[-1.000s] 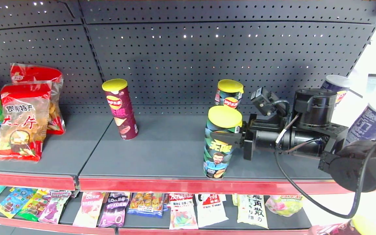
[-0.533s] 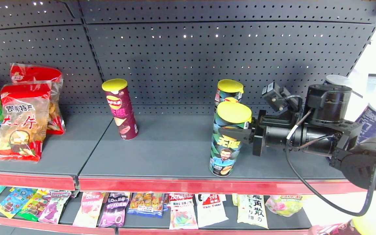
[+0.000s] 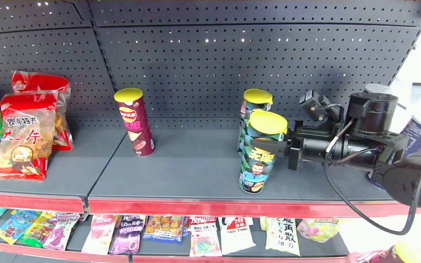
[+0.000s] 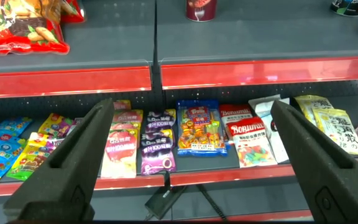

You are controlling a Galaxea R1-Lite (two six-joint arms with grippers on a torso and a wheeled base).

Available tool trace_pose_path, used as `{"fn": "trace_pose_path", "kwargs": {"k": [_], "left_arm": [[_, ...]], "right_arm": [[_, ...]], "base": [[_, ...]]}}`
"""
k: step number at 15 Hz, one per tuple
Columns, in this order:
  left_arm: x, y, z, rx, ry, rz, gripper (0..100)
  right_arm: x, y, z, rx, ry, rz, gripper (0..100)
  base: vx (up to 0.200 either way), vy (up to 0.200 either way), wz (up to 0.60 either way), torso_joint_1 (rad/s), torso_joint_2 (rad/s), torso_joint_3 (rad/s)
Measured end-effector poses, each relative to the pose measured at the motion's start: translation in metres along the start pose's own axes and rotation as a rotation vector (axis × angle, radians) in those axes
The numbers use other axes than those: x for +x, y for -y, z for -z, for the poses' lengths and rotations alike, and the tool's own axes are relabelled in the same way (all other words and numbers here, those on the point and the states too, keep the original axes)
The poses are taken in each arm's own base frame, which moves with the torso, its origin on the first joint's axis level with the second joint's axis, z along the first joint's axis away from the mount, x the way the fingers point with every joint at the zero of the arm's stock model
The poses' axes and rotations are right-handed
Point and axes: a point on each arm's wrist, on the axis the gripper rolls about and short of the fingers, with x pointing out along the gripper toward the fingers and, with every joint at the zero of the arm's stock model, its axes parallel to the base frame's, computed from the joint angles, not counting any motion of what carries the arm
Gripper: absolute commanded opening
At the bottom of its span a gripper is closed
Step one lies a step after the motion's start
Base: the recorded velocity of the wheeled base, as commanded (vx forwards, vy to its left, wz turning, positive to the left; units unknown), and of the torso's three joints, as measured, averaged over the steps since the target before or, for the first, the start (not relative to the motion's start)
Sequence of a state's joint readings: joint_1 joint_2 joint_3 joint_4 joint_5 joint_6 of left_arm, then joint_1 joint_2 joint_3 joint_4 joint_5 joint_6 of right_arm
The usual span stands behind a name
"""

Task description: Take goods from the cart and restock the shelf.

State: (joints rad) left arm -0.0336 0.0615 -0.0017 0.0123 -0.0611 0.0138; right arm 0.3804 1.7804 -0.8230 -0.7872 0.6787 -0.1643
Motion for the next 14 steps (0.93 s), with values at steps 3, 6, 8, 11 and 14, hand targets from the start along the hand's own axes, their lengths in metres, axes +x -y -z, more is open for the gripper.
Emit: {"fn": "trace_pose_path", "kwargs": {"k": [3, 6, 8, 11, 14], "left_arm": [[0.000, 0.000, 0.000, 0.000, 0.000, 0.000, 100], [0.000, 0.000, 0.000, 0.000, 0.000, -0.001, 100], [0.000, 0.000, 0.000, 0.000, 0.000, -0.001, 100], [0.000, 0.000, 0.000, 0.000, 0.000, 0.000, 100], [0.000, 0.000, 0.000, 0.000, 0.000, 0.000, 100]], "right_arm": [[0.001, 0.002, 0.000, 0.000, 0.002, 0.001, 0], [0.003, -0.004, 0.006, 0.010, -0.016, -0.019, 0], [0.003, -0.005, 0.007, 0.013, -0.019, -0.030, 0], [0.004, -0.005, 0.008, 0.015, -0.021, -0.036, 0], [0.004, -0.005, 0.009, 0.017, -0.024, -0.035, 0]], "base": [[0.000, 0.000, 0.00, 0.000, 0.00, 0.000], [0.000, 0.000, 0.00, 0.000, 0.00, 0.000], [0.000, 0.000, 0.00, 0.000, 0.00, 0.000], [0.000, 0.000, 0.00, 0.000, 0.00, 0.000], [0.000, 0.000, 0.00, 0.000, 0.00, 0.000]]}}
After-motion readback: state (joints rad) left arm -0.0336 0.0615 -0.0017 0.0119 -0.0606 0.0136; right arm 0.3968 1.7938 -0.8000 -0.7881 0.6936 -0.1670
